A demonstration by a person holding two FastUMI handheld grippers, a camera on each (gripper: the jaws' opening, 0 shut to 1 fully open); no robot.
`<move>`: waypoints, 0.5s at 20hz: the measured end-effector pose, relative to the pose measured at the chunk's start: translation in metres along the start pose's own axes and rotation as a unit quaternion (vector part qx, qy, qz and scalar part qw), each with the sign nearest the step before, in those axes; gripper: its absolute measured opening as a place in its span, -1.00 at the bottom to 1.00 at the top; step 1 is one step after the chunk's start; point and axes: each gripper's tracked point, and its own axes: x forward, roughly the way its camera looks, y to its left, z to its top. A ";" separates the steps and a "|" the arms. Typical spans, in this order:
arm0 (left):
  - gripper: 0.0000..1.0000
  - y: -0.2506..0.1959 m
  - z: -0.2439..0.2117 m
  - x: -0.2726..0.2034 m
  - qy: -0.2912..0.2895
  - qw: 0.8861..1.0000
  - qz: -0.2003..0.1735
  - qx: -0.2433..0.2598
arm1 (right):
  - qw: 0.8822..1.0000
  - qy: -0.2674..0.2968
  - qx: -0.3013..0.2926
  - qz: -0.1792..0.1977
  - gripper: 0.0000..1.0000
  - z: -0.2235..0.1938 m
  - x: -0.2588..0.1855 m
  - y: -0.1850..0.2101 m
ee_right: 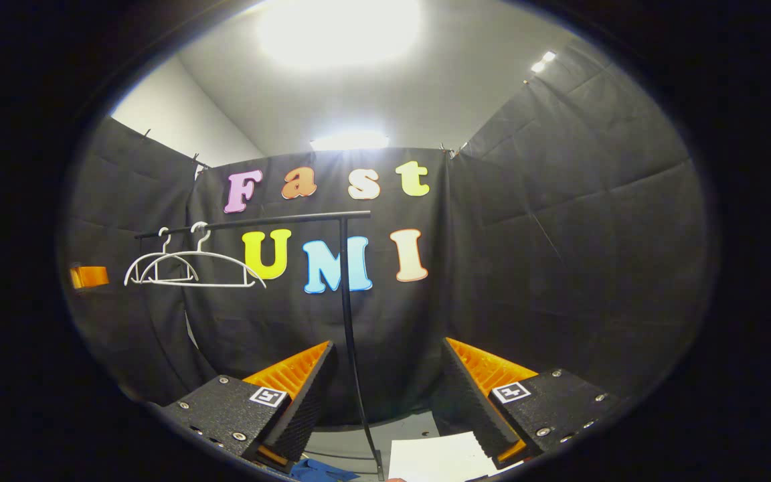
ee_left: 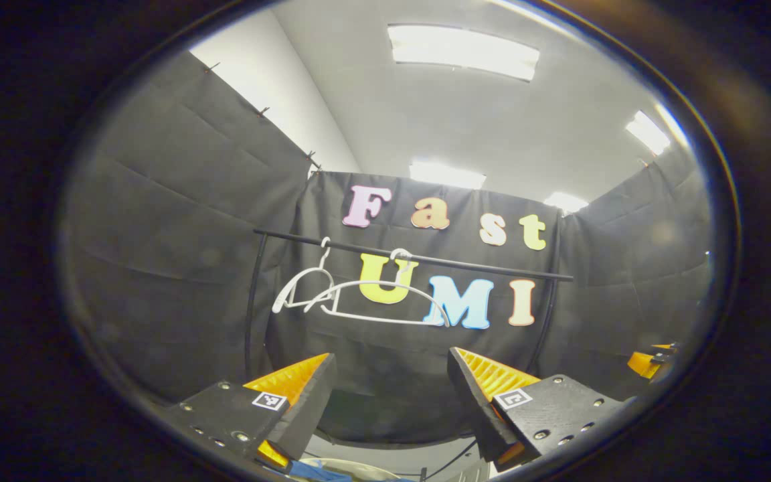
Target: Grasp the clothes on the hanger with both hands and then place them into the laundry hamper below.
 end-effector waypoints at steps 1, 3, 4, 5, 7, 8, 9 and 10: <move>1.00 0.001 0.002 -0.003 0.000 1.000 0.006 0.001 | 1.000 0.005 0.008 -0.001 0.91 -0.003 -0.002 -0.002; 1.00 0.001 0.002 -0.007 0.002 1.000 0.015 0.005 | 1.000 0.013 0.024 -0.006 0.91 -0.007 -0.004 -0.009; 1.00 0.000 0.000 -0.005 0.003 1.000 0.018 0.007 | 0.999 0.016 0.030 -0.008 0.91 -0.009 -0.002 -0.010; 1.00 0.001 -0.003 -0.002 0.005 1.000 0.018 0.008 | 0.999 0.018 0.035 -0.011 0.82 -0.010 -0.001 -0.011; 1.00 0.002 -0.007 -0.002 0.010 1.000 0.019 0.014 | 0.999 0.021 0.042 -0.016 0.90 -0.012 -0.001 -0.016; 1.00 0.002 -0.007 -0.002 0.012 1.000 0.019 0.019 | 0.999 0.023 0.045 -0.017 0.90 -0.014 -0.003 -0.016; 1.00 0.002 -0.008 -0.004 0.014 0.999 0.019 0.023 | 0.998 0.024 0.047 -0.017 0.90 -0.015 -0.003 -0.016; 1.00 0.000 -0.009 -0.004 0.016 0.999 0.016 0.026 | 0.998 0.026 0.047 -0.016 0.90 -0.017 -0.004 -0.015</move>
